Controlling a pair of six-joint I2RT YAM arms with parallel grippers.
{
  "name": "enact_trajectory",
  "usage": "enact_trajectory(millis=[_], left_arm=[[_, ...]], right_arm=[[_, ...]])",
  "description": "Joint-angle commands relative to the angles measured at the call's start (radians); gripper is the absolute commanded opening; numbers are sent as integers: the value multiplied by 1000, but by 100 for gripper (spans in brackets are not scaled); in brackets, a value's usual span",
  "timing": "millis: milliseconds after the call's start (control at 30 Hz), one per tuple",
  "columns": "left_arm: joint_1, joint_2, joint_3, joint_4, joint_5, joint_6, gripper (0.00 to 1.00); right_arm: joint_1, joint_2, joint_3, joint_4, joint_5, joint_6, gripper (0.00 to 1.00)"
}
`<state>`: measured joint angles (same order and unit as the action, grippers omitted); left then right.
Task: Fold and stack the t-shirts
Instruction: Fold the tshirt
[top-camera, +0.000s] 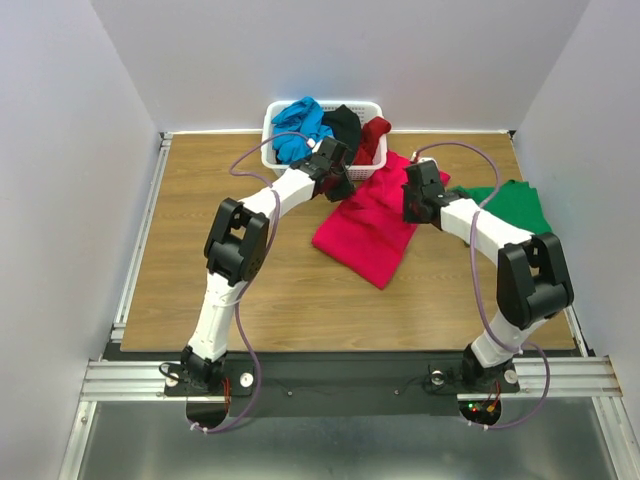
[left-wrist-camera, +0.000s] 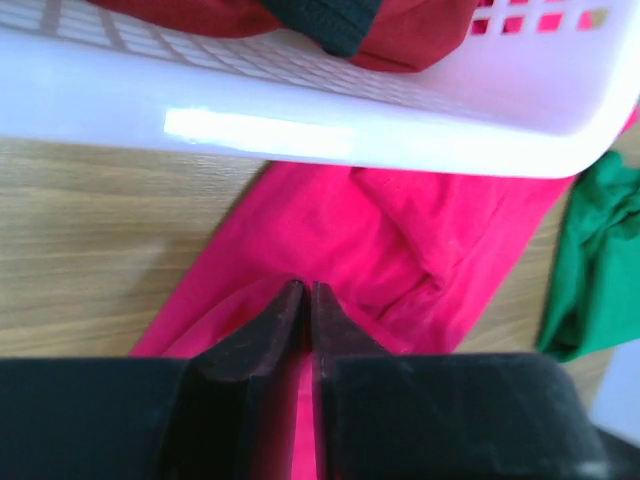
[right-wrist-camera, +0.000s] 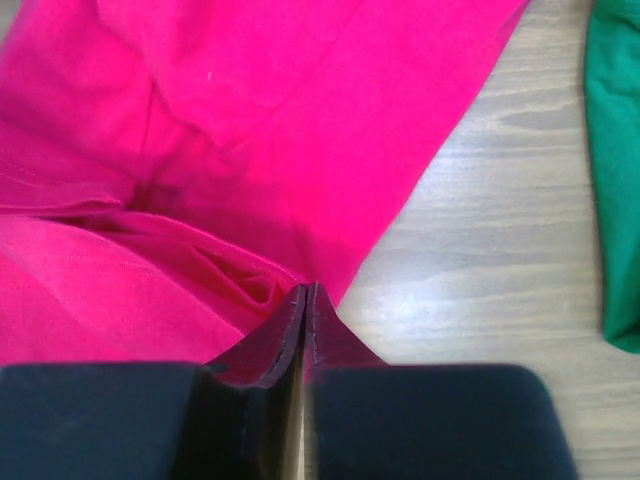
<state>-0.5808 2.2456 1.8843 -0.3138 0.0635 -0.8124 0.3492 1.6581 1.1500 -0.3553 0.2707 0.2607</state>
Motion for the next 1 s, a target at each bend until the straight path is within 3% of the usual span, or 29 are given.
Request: enact_trajectory(millis=[0, 33, 67, 100, 267, 300, 333, 567, 667, 867, 967], left_arm=[[-1, -47, 68, 12, -8, 19, 54], [-5, -60, 64, 10, -23, 30, 65], [-8, -85, 59, 12, -34, 35, 89], [-17, -102, 40, 10, -53, 38, 96], [-56, -211, -62, 22, -56, 53, 96], [-65, -228, -85, 24, -88, 55, 97], [-71, -245, -109, 25, -93, 55, 97], [-80, -495, -515, 151, -91, -13, 98], [-79, -561, -612, 150, -128, -28, 98], [-34, -586, -810, 179, -113, -57, 98], [-7, -571, -833, 208, -97, -60, 98]], right_arm=[[-19, 5, 59, 62, -37, 2, 27], [-19, -15, 57, 62, -45, 3, 50], [-18, -24, 57, 62, -53, 5, 58], [-19, -32, 59, 62, -68, 3, 67], [-19, -115, 16, 61, -123, -9, 76], [-19, -126, 7, 61, -155, -32, 93], [-18, -132, -2, 64, -186, -43, 100], [33, -43, 8, 99, -229, -93, 100], [54, 23, 34, 124, -197, -90, 100], [56, 169, 134, 133, -12, -58, 100], [54, 227, 186, 134, 80, -35, 100]])
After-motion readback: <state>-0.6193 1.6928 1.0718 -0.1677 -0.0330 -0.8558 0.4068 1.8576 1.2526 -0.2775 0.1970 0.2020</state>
